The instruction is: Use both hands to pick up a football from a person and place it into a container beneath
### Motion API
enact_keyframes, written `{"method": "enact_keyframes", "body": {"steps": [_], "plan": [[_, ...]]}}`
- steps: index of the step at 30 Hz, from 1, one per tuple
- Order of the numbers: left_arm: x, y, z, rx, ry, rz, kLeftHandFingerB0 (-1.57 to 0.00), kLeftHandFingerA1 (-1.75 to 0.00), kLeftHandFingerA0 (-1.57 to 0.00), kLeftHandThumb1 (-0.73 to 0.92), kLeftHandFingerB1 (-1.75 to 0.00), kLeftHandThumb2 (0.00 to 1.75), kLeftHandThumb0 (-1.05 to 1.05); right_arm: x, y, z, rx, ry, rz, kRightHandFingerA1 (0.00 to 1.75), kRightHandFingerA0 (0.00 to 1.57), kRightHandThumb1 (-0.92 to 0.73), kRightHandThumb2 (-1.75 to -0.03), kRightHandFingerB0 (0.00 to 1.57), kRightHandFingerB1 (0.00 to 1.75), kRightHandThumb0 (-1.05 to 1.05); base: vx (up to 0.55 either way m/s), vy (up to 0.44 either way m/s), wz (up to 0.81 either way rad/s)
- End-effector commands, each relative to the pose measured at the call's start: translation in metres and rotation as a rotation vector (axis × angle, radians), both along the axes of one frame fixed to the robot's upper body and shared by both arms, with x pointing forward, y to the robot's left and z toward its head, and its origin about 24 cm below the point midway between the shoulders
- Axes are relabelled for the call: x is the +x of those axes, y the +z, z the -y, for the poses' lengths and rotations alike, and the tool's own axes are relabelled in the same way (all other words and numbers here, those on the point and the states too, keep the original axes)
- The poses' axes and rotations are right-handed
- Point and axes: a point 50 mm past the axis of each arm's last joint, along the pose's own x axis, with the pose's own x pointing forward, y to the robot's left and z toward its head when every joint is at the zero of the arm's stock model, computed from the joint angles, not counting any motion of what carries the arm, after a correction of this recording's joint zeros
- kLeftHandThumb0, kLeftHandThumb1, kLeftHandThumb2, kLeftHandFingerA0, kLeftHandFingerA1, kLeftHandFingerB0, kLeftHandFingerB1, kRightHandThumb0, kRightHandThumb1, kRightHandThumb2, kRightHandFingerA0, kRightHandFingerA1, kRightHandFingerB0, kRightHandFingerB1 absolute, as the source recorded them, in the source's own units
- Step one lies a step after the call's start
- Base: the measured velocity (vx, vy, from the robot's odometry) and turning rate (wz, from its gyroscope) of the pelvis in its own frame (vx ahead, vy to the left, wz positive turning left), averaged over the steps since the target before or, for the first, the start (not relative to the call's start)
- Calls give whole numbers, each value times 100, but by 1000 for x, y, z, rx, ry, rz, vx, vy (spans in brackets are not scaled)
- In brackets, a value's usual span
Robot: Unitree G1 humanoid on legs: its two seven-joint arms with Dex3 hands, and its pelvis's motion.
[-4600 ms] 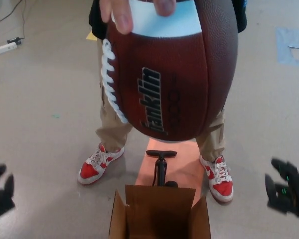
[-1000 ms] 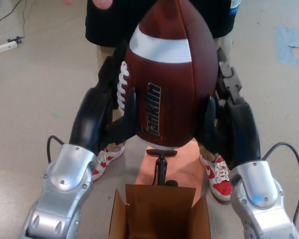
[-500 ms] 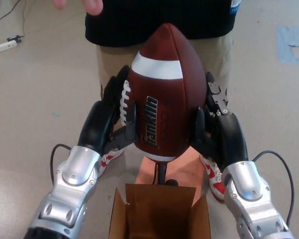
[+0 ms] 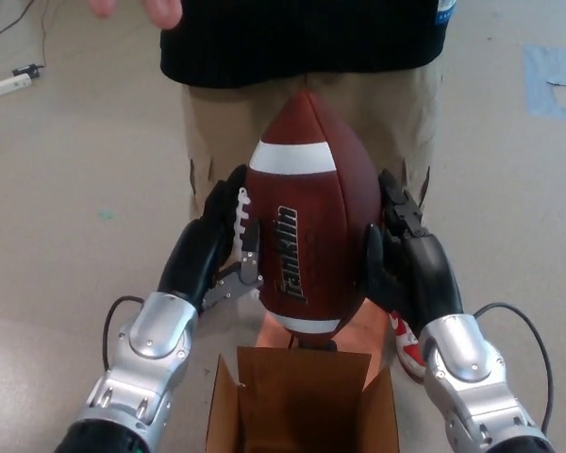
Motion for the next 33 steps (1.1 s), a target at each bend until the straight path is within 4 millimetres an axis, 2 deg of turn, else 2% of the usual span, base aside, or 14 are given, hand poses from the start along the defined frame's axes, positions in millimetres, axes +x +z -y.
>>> {"method": "enact_keyframes", "body": {"steps": [1, 3, 4, 6, 9, 12, 13, 14, 15, 17, 24, 26, 28, 33], "plan": [[4, 8, -6, 14, -66, 55, 0, 0, 0, 92, -4, 88, -78, 7, 13, 6, 0, 47, 95, 14, 0, -89, -120, 0, 13, -82, 0, 0, 0], [4, 6, -26, 10, -33, 39, 0, 0, 0, 92, 0, 83, -79, 8, 8, 21, 28, 0, 53, 12, 0, -84, -118, 0, 12, -85, 0, 0, 0], [5, 6, -44, 10, 1, 28, 0, 0, 0, 88, 0, 113, -87, 8, 6, 35, 38, -37, 39, 14, 0, -82, -117, 0, 13, -83, 0, 0, 0], [5, 8, -86, 4, 90, 5, 0, 0, 0, 92, 0, 90, -83, 7, 4, 68, 33, -109, 28, 15, 0, -85, -118, 0, 13, -82, 0, 0, 0], [2, 16, -132, -1, 196, 2, 0, 0, 0, 86, 0, 111, -88, 5, 5, 101, 44, -178, 26, 2, 0, -92, -75, 0, 5, -81, 0, 0, 0], [-10, 26, -185, -20, 332, 1, 0, -7, 0, 92, -5, 121, -91, -2, 5, 143, 64, -272, 4, 15, 0, -82, -118, 0, 14, -83, 0, 0, 0], [-15, 28, -201, -19, 377, 1, 0, 0, 0, 92, 0, 82, -81, -6, 4, 155, 69, -300, 7, 13, 0, -81, -117, 0, 12, -85, 0, 0, 0], [-22, 30, -218, -24, 422, 3, 0, -8, 0, 92, -5, 121, -89, -12, 4, 166, 81, -328, 14, 5, 0, -92, -75, 0, 8, -80, 0, 0, 0], [-24, 31, -222, -28, 434, 2, 0, -8, 0, 92, -5, 121, -89, -13, 4, 170, 86, -336, 16, 5, 0, -92, -75, 0, 8, -80, 0, 0, 0], [-33, 32, -242, -86, 539, -9, 0, -13, 0, 80, -13, 114, -83, -19, 1, 179, 109, -352, 17, 14, 0, -83, -117, 0, 12, -85, 0, 0, 0], [-52, 28, -262, -102, 536, -22, 0, -9, 0, 89, -9, 119, -87, -24, -3, 175, 131, -344, 38, 15, 0, -81, -117, 0, 13, -84, 0, 0, 0], [-53, 27, -262, -80, 529, -28, 0, 0, 0, 92, 0, 87, -74, -23, -1, 172, 128, -335, 50, 11, 0, -83, -117, 0, 10, -89, 0, 0, 0], [-54, 24, -262, -85, 536, -35, 0, -15, 0, 83, -14, 117, -81, -20, 3, 168, 125, -323, 69, 10, 0, -85, -116, 0, 8, -90, 0, 0, 0], [-54, 17, -257, -93, 535, -51, 0, -9, 0, 86, -9, 117, -88, -15, 13, 161, 139, -303, 112, 11, 0, -84, -115, 0, 9, -89, 0, 0, 0]]}}
